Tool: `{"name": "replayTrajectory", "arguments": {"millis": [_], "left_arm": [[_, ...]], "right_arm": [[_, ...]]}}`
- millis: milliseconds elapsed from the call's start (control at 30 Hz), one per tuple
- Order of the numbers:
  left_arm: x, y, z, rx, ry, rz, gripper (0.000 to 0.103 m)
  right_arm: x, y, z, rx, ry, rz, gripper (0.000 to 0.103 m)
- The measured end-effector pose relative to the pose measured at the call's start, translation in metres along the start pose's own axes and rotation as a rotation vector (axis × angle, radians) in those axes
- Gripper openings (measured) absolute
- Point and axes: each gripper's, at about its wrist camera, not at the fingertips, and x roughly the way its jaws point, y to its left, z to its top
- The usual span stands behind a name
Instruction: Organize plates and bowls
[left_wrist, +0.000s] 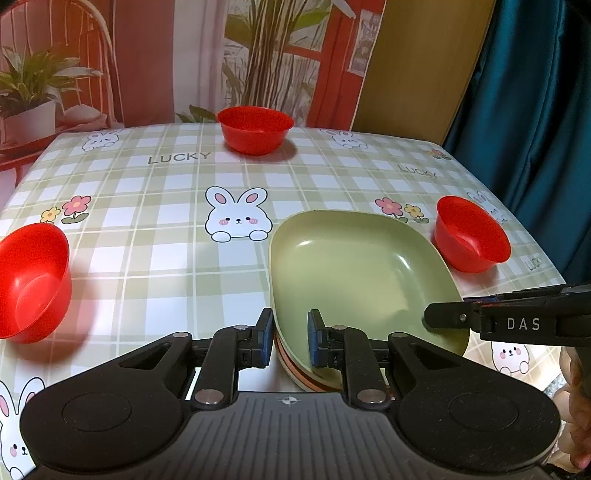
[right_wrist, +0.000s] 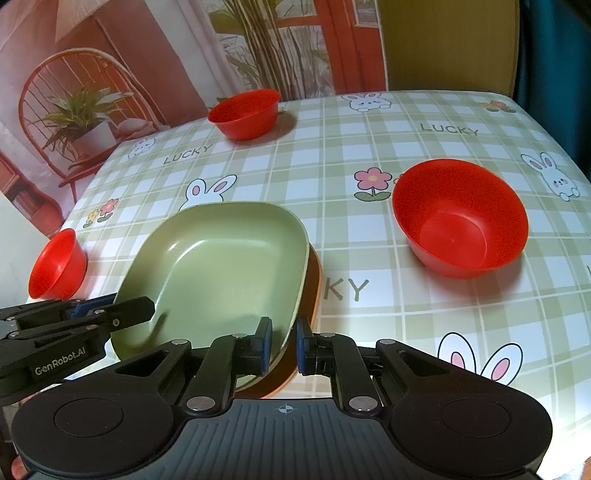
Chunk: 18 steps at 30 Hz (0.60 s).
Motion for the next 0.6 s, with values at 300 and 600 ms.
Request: {"name": "replayTrajectory", "arguments": {"millis": [300, 600], "left_arm": [[0.0023, 0.0004, -0.0007, -0.008, 0.010, 0.002, 0.019], [0.0062, 0.0032, -0.0007, -0.040, 0.028, 0.020, 0.019]], "right_arm": [[0.0004, 0.0008, 0.0006, -0.009, 0.000, -0.002, 0.014], [-0.0012, 0.0029, 0.0011, -0.019, -0.003, -0.005, 0.016]]}}
